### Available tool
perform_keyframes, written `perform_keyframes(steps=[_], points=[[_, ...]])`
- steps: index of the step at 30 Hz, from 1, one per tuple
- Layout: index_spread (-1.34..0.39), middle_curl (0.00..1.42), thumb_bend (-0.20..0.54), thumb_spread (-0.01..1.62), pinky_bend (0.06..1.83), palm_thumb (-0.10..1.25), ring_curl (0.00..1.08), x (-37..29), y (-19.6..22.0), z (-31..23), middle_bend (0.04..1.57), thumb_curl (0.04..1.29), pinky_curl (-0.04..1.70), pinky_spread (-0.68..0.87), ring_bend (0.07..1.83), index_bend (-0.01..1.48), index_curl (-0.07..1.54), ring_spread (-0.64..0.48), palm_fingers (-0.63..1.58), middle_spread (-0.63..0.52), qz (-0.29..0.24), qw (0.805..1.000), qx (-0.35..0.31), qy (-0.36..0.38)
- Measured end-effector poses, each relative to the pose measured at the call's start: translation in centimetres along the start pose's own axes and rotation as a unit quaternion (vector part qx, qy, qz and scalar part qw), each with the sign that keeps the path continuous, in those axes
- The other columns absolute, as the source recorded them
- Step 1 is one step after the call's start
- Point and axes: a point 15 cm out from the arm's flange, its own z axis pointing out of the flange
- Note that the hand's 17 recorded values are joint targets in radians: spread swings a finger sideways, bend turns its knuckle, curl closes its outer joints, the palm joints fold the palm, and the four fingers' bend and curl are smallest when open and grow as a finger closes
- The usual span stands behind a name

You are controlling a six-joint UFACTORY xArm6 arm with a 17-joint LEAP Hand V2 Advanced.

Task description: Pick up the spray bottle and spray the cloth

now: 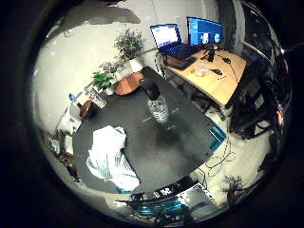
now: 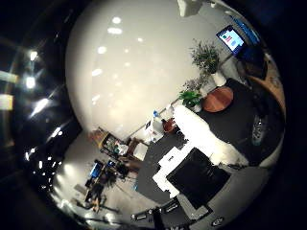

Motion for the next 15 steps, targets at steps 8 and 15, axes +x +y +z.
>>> perform_keyframes(steps=[8,15], points=[[-0.4,0.33,-0.025,0.99,0.99,0.69,0.11,-0.1,0.2,0.1,0.19,0.51,0.0,0.5,0.6,0.19,0.35,0.2,0.41,0.03,-0.009,1.0,-0.004,0.002],[-0.4,0.33,-0.025,0.99,0.99,0.69,0.11,0.4,1.0,0.4,0.19,0.51,0.0,0.5,0.6,0.19,0.36,0.2,0.4,0.03,-0.009,1.0,-0.009,0.006]])
